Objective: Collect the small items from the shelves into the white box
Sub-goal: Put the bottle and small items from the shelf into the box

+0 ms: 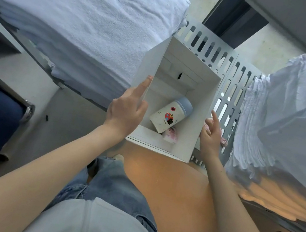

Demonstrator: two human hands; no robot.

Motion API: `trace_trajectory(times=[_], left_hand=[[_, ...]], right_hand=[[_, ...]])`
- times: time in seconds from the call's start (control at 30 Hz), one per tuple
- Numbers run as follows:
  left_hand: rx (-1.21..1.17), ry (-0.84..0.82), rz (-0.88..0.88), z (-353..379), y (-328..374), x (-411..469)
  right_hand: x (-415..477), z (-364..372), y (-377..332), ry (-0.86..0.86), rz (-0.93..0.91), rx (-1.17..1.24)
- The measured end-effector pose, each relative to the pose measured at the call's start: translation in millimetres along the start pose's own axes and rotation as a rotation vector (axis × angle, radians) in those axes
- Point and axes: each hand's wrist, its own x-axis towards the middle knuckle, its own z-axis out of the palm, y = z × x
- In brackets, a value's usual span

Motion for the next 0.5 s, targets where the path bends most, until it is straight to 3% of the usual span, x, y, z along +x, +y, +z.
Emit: trace_trajectory(times=[0.13,0.5], left_hand=[[0.007,0.015,-0.001,2,5,0],[0.047,0.035,-0.029,9,19,16]], right_hand=[[-7,-4,-8,-0.003,-0.127,-0.009],[1,-8,-14,-0.162,-0.015,0.052]])
